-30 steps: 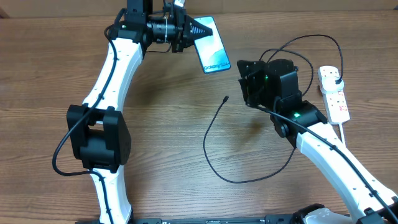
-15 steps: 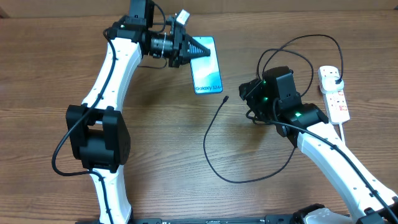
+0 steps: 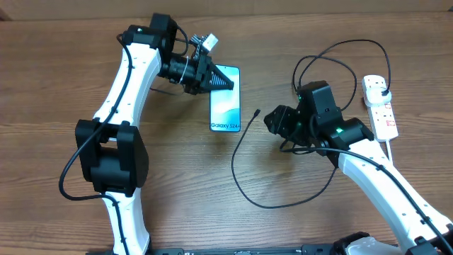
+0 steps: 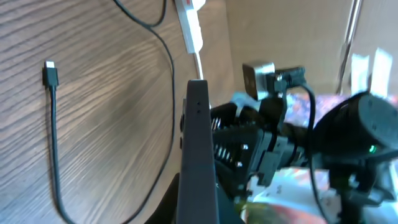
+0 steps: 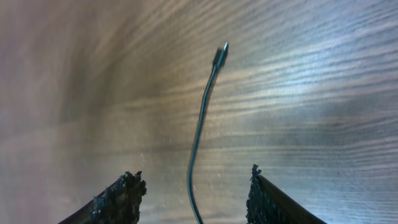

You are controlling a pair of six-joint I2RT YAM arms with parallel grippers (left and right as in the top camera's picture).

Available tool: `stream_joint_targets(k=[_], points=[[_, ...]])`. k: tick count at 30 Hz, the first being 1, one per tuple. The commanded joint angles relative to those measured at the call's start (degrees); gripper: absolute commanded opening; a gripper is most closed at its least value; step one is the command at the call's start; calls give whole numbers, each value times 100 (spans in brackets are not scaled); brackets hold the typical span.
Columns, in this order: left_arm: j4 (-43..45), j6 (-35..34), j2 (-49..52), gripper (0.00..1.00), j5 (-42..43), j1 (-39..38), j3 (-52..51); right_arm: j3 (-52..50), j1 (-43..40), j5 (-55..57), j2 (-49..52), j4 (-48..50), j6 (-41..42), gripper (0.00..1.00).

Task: Plug charger to phone and switch on socket
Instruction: 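Grasp the black cable's USB-C plug with the right gripper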

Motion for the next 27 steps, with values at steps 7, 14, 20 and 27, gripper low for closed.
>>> stream_joint_targets(k=[7,14,20,27], points=[[-625,1499,-7,4,127,26,96,105,-212,-1276,-26,-66,-1075,57],[-876,1567,-7,4,203,26,96,105,-892,-2149,-26,-103,-1239,56],[-1161,1504,-7,4,960,63,96,103,-1202,-2103,-20,-37,-1163,52],[-1108,1062,-7,4,1633,280,96,103,-955,-1528,413,485,-17,41]])
